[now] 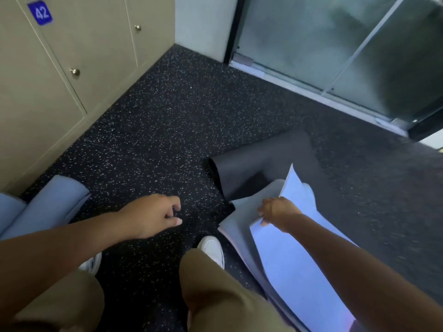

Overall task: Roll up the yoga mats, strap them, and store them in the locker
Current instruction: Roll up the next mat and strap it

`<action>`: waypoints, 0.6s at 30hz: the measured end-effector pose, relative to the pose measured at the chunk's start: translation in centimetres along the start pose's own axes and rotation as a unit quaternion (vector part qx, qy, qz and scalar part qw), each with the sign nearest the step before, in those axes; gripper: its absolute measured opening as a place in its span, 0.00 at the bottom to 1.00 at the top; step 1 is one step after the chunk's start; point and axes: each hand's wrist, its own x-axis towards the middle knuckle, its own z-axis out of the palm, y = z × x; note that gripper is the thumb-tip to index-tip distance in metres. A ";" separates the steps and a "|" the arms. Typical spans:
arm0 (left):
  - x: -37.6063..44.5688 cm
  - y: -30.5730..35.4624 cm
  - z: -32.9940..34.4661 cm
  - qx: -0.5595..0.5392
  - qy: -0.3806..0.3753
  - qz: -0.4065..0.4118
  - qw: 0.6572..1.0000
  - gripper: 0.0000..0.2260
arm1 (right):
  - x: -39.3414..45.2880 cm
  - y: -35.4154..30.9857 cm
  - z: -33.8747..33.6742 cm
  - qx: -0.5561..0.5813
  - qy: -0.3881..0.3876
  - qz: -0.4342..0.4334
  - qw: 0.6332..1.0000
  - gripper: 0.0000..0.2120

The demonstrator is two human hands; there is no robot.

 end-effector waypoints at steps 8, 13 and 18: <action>-4.1 11.3 -5.2 -0.021 0.078 0.060 0.995 0.15 | -13.7 4.0 -9.9 0.032 0.049 0.018 0.998 0.13; -7.0 19.6 -9.2 -0.054 0.140 0.120 0.981 0.15 | -23.1 5.5 -15.3 0.046 0.102 0.058 0.992 0.13; -9.9 28.1 -12.0 -0.084 0.179 0.173 0.965 0.23 | -31.5 6.3 -20.1 0.027 0.176 0.072 0.981 0.12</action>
